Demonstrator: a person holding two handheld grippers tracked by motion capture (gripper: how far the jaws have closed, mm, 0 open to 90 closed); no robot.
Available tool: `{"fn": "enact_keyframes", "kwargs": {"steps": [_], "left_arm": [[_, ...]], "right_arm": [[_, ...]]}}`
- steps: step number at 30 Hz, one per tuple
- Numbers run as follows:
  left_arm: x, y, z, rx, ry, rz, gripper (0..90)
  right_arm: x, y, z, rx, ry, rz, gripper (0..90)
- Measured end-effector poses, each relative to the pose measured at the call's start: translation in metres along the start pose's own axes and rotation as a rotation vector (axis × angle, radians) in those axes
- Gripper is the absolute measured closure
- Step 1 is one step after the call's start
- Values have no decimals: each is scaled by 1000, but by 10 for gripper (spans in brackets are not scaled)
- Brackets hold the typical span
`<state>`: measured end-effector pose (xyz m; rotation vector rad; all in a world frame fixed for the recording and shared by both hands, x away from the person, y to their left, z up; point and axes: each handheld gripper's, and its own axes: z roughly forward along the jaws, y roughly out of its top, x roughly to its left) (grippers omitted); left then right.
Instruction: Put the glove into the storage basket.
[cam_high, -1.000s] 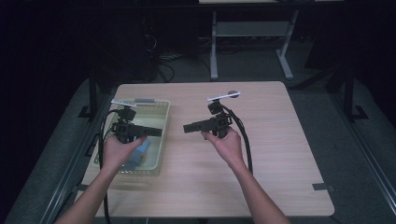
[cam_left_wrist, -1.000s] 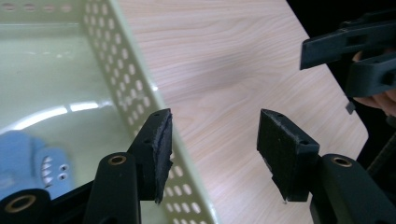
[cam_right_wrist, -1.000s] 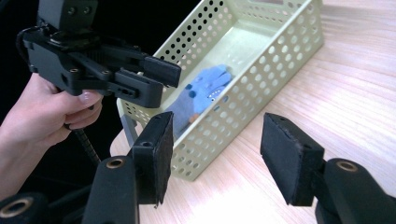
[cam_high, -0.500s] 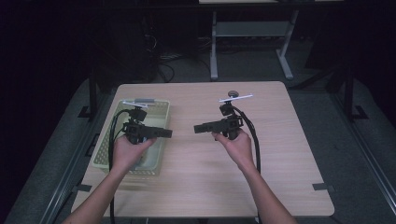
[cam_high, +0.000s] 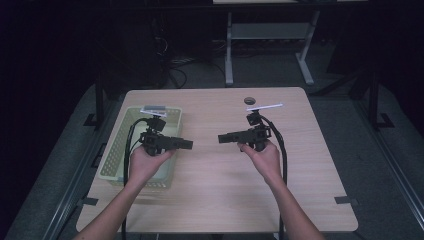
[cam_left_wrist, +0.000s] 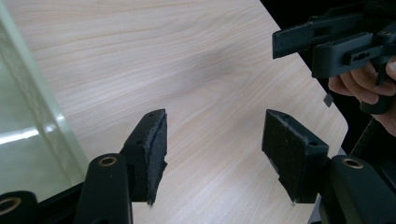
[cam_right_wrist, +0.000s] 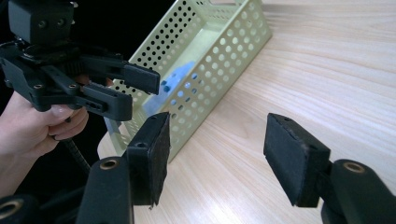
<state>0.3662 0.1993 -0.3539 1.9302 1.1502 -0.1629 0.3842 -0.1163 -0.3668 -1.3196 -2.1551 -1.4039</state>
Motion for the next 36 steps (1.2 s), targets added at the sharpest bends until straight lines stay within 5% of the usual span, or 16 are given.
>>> {"fn": "enact_keyframes", "kwargs": {"steps": [36], "left_arm": [[-21, -15, 32, 11, -86, 19, 352]], "right_arm": [[-38, -31, -39, -33, -37, 71, 380]]}}
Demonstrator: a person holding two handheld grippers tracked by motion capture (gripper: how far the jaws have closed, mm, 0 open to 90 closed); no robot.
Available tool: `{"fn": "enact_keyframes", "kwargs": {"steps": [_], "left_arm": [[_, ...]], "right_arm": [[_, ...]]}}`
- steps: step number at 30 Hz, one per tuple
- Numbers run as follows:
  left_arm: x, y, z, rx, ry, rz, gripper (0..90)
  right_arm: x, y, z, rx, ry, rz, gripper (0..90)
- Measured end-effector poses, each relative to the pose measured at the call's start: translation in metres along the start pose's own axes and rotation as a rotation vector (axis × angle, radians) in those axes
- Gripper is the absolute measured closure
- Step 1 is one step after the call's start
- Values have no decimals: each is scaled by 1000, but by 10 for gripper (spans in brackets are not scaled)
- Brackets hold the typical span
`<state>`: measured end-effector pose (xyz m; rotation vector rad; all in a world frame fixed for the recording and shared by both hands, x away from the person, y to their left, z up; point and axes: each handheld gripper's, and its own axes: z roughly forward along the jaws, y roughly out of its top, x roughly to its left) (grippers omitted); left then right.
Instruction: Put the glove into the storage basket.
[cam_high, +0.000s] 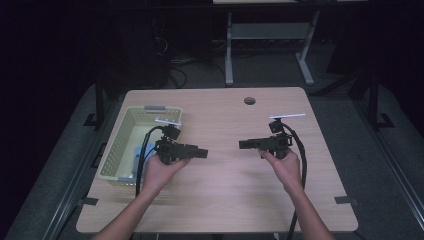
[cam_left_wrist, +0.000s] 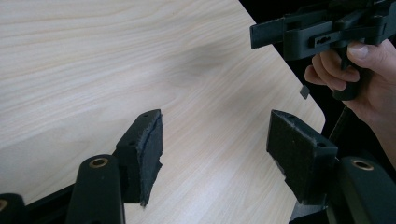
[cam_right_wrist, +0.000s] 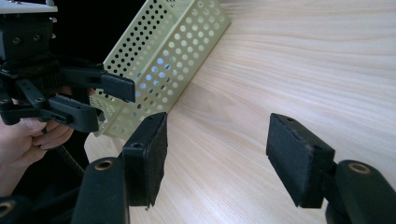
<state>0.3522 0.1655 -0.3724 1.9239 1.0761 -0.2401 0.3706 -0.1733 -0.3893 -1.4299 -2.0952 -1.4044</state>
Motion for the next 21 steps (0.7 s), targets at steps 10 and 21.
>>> {"fn": "enact_keyframes", "kwargs": {"steps": [10, 21], "left_arm": [[-5, -7, 13, 6, -17, -3, 339], [-9, -13, 25, 15, -37, 6, 325]], "right_arm": [[-13, -10, -10, -1, -12, 29, 379], [-26, -21, -20, -7, -26, 54, 378]]}}
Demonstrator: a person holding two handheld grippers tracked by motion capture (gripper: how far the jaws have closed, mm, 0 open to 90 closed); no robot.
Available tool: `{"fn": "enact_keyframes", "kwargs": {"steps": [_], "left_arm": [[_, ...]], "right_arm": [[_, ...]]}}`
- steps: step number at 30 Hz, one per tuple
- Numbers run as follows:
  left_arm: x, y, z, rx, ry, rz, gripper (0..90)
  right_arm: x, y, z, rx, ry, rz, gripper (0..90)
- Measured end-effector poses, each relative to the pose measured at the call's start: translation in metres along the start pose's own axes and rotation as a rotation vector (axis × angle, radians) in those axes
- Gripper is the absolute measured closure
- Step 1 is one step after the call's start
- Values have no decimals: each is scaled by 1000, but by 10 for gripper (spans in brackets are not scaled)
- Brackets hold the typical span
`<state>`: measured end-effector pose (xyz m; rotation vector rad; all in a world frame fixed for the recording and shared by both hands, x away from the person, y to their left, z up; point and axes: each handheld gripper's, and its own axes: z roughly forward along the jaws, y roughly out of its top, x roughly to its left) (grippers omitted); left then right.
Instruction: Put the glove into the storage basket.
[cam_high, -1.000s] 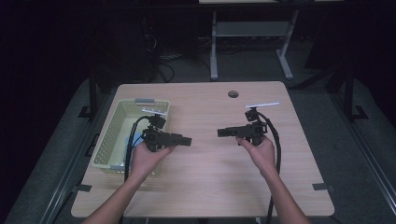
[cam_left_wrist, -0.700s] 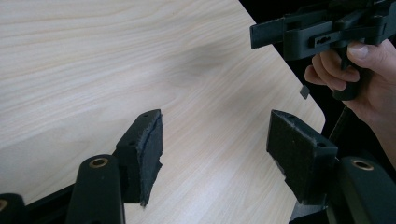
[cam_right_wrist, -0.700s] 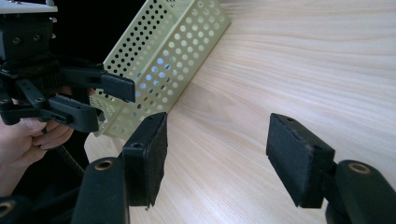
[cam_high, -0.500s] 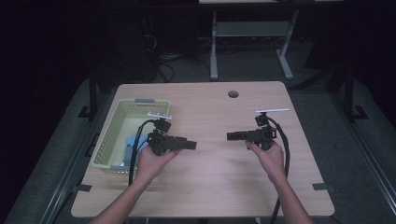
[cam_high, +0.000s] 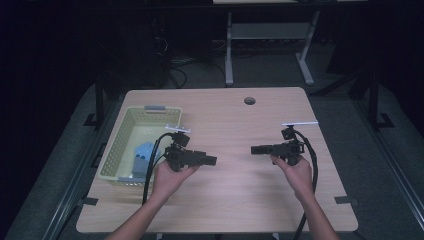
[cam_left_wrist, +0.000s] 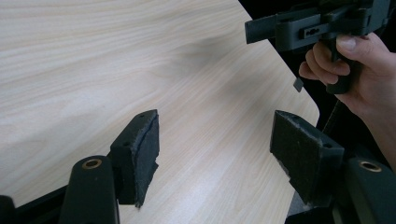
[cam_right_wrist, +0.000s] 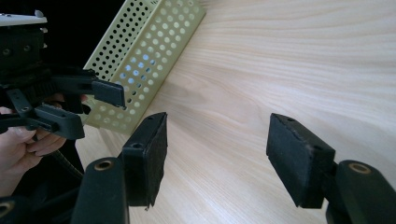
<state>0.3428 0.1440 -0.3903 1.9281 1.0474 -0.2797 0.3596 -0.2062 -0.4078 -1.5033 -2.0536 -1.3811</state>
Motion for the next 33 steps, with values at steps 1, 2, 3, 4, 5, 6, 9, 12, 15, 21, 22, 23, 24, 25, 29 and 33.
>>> {"fn": "enact_keyframes", "kwargs": {"steps": [1, 2, 3, 4, 5, 6, 9, 12, 15, 21, 22, 23, 24, 25, 29, 33], "left_arm": [[0, -1, 1, -4, -2, 0, 325], [-1, -1, 2, -3, -4, 0, 325], [-2, -2, 2, -4, -5, 5, 322], [-3, -2, 3, -7, -6, 6, 321], [-3, -3, 3, -8, -8, 8, 320], [-4, -3, 4, -10, -9, 10, 320], [-5, -5, 7, -8, -22, 9, 317], [-6, -7, 10, -2, -29, 17, 313], [-6, -9, 12, -3, -38, 23, 313], [-7, -14, 17, -4, -52, 26, 308], [-8, -15, 18, -3, -54, 27, 307], [-8, -16, 19, 0, -55, 31, 307], [-8, -18, 20, -2, -56, 28, 307], [-8, -19, 20, 1, -59, 34, 306], [-8, -23, 22, -3, -68, 31, 303], [-9, -28, 24, -6, -61, 41, 303]], "right_arm": [[-2, -1, -1, -1, 0, 3, 377], [-3, -2, -2, 1, -1, 7, 374], [-4, -3, -3, 0, -4, 5, 374], [-5, -4, -4, -3, -5, 10, 374], [-5, -5, -5, -5, -4, 14, 375], [-7, -5, -6, -6, -6, 10, 375], [-10, -10, -7, -3, -9, 21, 374], [-13, -15, -8, -2, -13, 26, 370], [-15, -19, -10, -6, -16, 35, 370], [-20, -29, -18, -11, -28, 41, 364], [-21, -30, -19, -13, -26, 50, 363], [-22, -32, -21, -15, -28, 48, 364], [-22, -34, -22, -14, -30, 50, 364], [-23, -36, -23, -15, -31, 53, 364], [-25, -43, -27, -14, -36, 58, 361], [-27, -50, -31, -18, -35, 54, 361]]}}
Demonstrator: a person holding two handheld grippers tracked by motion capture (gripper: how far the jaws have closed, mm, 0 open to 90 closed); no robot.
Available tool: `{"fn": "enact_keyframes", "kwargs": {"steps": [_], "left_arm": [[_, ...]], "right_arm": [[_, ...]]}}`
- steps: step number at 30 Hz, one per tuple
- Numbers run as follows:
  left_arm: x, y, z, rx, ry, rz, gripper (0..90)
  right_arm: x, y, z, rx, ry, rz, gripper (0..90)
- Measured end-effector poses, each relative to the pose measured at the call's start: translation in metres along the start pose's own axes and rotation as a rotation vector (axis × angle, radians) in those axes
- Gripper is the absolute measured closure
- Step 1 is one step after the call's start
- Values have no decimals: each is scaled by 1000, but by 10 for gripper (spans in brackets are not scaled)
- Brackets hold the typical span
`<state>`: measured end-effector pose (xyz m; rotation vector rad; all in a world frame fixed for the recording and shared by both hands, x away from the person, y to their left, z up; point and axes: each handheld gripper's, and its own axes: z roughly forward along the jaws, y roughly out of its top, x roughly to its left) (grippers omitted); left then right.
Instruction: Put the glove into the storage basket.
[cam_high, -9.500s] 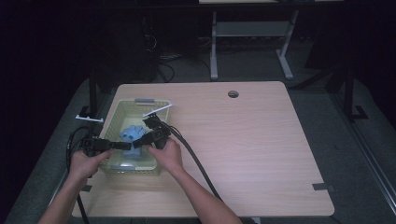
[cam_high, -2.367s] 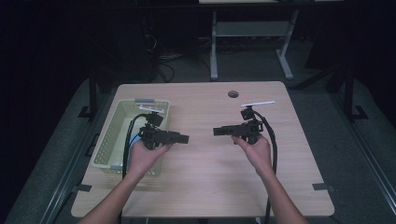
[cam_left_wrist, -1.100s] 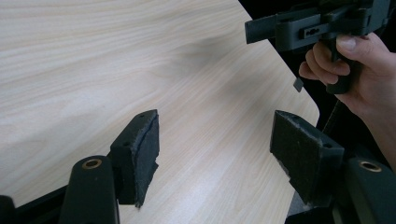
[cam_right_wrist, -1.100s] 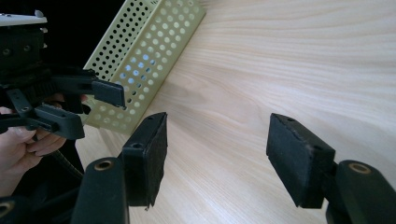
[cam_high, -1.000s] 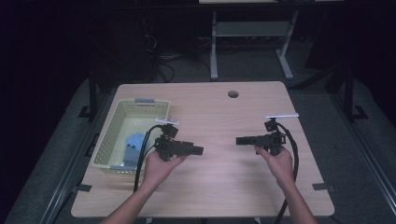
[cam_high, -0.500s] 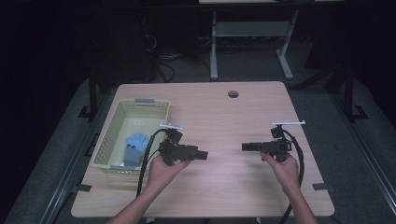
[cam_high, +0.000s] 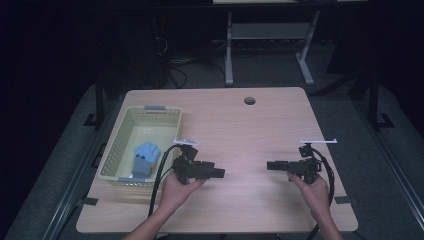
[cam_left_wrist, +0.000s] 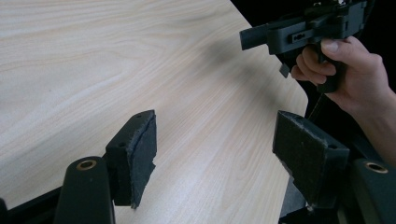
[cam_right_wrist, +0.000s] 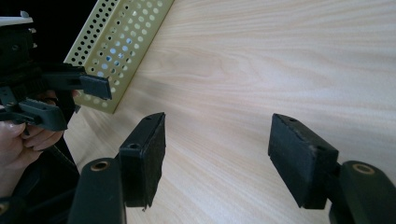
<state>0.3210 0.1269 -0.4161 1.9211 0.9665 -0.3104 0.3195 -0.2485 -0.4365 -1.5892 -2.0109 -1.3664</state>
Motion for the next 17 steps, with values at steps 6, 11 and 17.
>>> {"fn": "enact_keyframes", "kwargs": {"steps": [6, 11, 17], "left_arm": [[-2, -10, 0, -8, 5, 13, 303], [-5, -21, 2, -8, 11, 32, 303], [-12, -39, 3, -47, 21, 84, 297]], "right_arm": [[-1, -10, -5, 5, 4, 2, 358], [-3, -21, -7, -2, 8, 1, 355], [-5, -35, -11, -36, 13, -9, 332]]}}
